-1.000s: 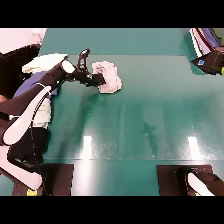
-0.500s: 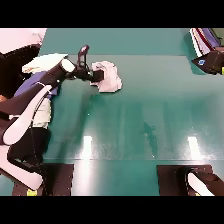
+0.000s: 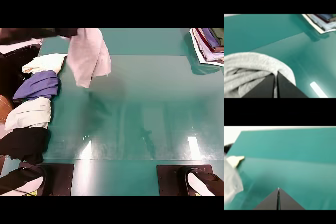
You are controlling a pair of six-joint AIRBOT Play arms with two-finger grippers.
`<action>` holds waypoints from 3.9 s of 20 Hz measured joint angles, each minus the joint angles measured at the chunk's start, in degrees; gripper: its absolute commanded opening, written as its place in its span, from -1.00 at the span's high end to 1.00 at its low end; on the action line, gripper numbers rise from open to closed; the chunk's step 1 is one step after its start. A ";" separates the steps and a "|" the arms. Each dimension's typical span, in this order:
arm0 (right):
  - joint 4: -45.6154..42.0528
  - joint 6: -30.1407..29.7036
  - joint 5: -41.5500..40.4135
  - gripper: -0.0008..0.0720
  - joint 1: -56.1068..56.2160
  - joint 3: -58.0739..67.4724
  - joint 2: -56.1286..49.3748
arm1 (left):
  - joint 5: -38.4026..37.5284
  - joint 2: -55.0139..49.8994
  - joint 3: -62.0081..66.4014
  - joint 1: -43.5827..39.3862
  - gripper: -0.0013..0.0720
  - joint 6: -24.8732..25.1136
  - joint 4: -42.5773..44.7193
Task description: Fold the shirts.
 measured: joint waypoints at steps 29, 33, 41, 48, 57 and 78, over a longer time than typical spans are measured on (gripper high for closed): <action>-0.57 0.00 19.08 0.95 0.00 12.41 -8.26 | -2.51 -9.16 -43.56 7.17 -0.51 -4.07 -12.00; -0.57 0.00 19.08 0.95 0.00 12.41 -8.26 | 2.56 -9.29 -46.27 5.35 -0.51 -3.91 -15.54; -0.55 0.02 19.15 0.95 0.00 12.46 -8.26 | 10.73 -13.60 -47.01 0.72 -0.50 -6.01 -19.21; -0.63 0.04 20.06 0.95 0.09 11.08 -8.02 | 14.64 -14.60 -43.12 1.36 0.91 -6.38 -21.31; -2.71 2.19 14.25 -0.42 0.44 -33.29 1.49 | 10.56 -4.66 -32.52 11.41 0.91 -2.45 -13.70; -6.01 0.61 -3.91 0.95 13.66 -37.03 -8.70 | 5.05 2.21 -15.61 12.94 0.91 0.13 -3.08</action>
